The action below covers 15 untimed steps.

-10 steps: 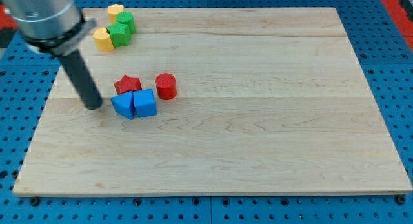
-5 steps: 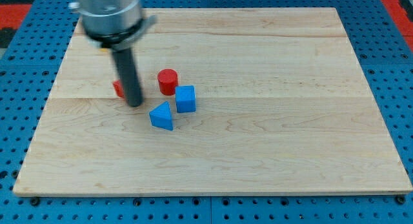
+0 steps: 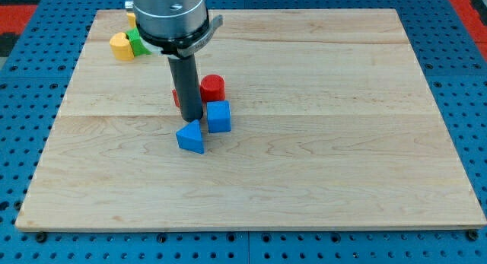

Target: Push the blue blocks and the red blocks to the center of the board

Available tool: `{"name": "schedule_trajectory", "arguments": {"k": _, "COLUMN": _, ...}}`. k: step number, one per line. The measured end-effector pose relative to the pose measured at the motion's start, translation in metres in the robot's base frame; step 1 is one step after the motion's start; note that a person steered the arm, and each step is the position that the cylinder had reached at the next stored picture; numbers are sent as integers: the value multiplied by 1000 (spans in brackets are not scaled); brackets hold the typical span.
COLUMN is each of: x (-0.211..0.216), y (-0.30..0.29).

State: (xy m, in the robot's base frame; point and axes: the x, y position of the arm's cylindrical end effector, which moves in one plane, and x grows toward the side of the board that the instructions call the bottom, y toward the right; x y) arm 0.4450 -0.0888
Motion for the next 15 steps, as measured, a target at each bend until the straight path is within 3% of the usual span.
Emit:
{"name": "schedule_trajectory", "arguments": {"k": 1, "x": -16, "y": -77}}
{"name": "schedule_trajectory", "arguments": {"k": 6, "x": -54, "y": 67}}
{"name": "schedule_trajectory", "arguments": {"k": 7, "x": -54, "y": 16}}
{"name": "schedule_trajectory", "arguments": {"k": 8, "x": -23, "y": -39}}
{"name": "schedule_trajectory", "arguments": {"k": 9, "x": 53, "y": -82}}
{"name": "schedule_trajectory", "arguments": {"k": 10, "x": 89, "y": -87}}
{"name": "schedule_trajectory", "arguments": {"k": 12, "x": 77, "y": 9}}
{"name": "schedule_trajectory", "arguments": {"k": 14, "x": 9, "y": 59}}
{"name": "schedule_trajectory", "arguments": {"k": 15, "x": 10, "y": 60}}
